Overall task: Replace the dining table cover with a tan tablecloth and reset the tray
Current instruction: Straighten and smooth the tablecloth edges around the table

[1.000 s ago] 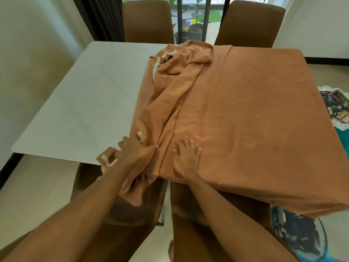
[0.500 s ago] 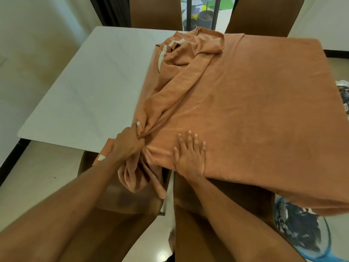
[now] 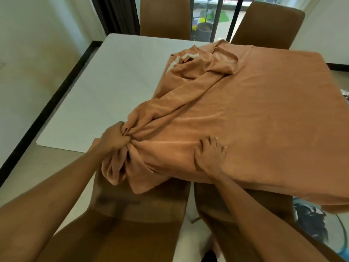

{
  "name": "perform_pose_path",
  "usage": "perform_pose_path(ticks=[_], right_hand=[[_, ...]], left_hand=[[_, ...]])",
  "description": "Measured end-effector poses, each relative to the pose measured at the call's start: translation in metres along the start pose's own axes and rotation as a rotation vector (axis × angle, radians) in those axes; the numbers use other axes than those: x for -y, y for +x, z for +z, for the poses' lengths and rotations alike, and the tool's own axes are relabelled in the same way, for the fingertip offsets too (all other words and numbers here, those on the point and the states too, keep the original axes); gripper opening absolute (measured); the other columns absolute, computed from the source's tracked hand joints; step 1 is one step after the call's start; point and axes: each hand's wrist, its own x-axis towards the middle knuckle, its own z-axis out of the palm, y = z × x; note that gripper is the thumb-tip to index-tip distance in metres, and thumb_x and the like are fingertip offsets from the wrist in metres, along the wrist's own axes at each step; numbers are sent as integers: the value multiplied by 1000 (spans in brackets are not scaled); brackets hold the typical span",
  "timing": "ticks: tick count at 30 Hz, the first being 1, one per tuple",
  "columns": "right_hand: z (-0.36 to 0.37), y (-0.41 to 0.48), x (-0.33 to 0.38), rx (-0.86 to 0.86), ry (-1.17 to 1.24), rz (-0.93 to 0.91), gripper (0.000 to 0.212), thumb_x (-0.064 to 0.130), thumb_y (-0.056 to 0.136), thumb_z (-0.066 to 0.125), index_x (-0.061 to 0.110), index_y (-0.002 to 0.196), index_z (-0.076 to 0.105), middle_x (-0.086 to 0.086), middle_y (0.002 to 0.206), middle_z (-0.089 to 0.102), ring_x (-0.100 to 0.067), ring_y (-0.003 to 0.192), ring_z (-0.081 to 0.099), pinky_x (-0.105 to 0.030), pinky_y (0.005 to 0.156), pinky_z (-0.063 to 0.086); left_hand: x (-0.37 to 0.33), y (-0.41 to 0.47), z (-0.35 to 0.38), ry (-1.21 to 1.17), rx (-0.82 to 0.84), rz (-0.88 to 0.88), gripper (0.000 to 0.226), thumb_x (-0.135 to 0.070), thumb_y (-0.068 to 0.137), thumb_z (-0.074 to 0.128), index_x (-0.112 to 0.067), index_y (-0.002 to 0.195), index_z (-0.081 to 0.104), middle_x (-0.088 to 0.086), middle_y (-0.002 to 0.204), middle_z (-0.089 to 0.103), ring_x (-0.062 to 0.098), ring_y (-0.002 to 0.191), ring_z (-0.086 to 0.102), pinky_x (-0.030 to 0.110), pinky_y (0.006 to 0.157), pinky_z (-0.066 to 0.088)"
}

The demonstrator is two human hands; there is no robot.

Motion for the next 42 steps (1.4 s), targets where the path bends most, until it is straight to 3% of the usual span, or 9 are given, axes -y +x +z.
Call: perform_pose_path(ticks=[4, 8, 12, 17, 21, 25, 29, 34, 42], right_hand=[[31, 14, 94, 18, 101, -109, 40, 43, 95, 48, 24, 129, 56, -8, 146, 46, -32, 138, 39, -62, 120, 14], [72, 14, 131, 28, 79, -98, 55, 54, 101, 34, 30, 151, 34, -2, 167, 17, -26, 155, 10, -60, 120, -4], [82, 4, 116, -48, -125, -126, 66, 66, 99, 11, 38, 159, 12, 1, 170, 5, -22, 156, 2, -55, 124, -3], [80, 6, 114, -54, -155, -71, 67, 69, 98, 9, 41, 158, 13, 0, 169, 9, -22, 156, 3, -53, 124, -2], [80, 4, 115, -53, -155, -70, 68, 70, 98, 7, 41, 159, 11, 0, 170, 7, -22, 156, 1, -53, 124, -2], [77, 3, 120, -24, -123, -46, 64, 66, 100, 17, 39, 159, 13, -1, 170, 4, -21, 156, -3, -56, 123, -5], [74, 12, 152, -85, 34, -6, 52, 52, 99, 40, 27, 145, 42, -9, 162, 28, -29, 152, 18, -62, 122, 1], [89, 29, 213, -87, 173, -102, 49, 46, 100, 44, 22, 142, 47, -8, 157, 36, -27, 148, 28, -59, 123, 7], [121, 33, 226, -79, -88, -103, 60, 63, 101, 17, 37, 155, 22, 1, 169, 12, -21, 156, 5, -55, 124, -2]], left_hand=[[23, 0, -1, -339, 188, -154, 73, -49, 67, 87, -21, 127, 57, -4, 115, 64, 19, 100, 63, 36, 87, 52], [45, 17, -13, -628, 264, -315, 56, -32, 69, 89, -19, 119, 67, 0, 108, 71, 19, 99, 67, 28, 78, 53], [64, 38, -33, -514, 145, -226, 38, -28, 72, 82, -23, 106, 64, -2, 100, 70, 19, 94, 67, 34, 81, 56], [108, 57, -73, -277, -75, -228, 29, -35, 72, 79, -25, 94, 62, -3, 90, 66, 23, 83, 61, 32, 73, 47], [142, 53, -94, -141, -268, -209, 22, -16, 77, 61, -25, 96, 55, 0, 91, 60, 27, 80, 55, 35, 70, 41], [158, 43, -98, 60, -333, -264, 40, -13, 82, 62, -13, 122, 57, 17, 117, 62, 40, 105, 57, 50, 86, 50], [153, 32, -89, 265, -406, -209, 55, -20, 84, 65, -17, 137, 50, 17, 138, 51, 40, 127, 45, 60, 109, 31], [141, 40, -85, 307, -206, 172, 58, -32, 87, 59, -24, 143, 44, 12, 138, 51, 35, 129, 45, 61, 110, 31], [162, 87, -108, 369, 91, 169, 53, -27, 94, 50, -37, 146, 41, 13, 112, 48, 38, 101, 54, 46, 87, 47]])
